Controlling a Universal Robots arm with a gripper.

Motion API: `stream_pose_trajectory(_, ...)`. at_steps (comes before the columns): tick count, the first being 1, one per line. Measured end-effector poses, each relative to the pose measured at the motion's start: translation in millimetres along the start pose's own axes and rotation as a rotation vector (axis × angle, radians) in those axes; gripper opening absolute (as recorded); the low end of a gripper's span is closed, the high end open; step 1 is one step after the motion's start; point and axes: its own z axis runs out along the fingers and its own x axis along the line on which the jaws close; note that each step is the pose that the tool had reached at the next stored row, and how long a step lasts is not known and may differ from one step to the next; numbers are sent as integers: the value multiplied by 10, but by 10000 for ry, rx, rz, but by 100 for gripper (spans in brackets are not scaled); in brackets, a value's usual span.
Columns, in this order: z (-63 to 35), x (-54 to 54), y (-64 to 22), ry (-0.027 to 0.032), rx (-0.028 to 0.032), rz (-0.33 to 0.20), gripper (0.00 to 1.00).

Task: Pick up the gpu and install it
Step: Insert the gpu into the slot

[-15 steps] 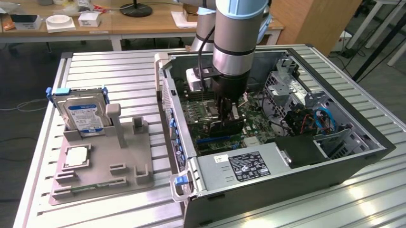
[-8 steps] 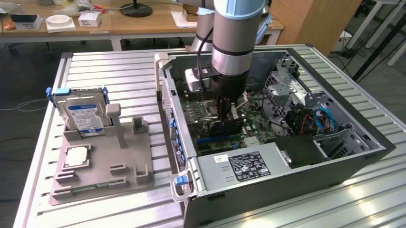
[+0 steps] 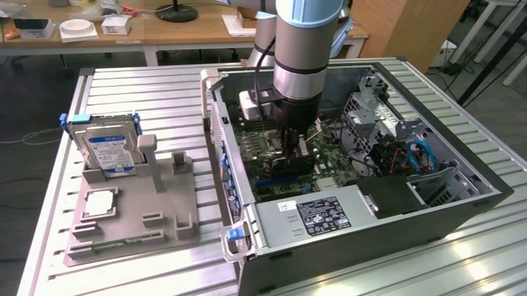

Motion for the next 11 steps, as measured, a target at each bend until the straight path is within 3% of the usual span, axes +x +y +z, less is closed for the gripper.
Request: stream_pose_trajectory(11,1,0,1,-2,1,2,26)
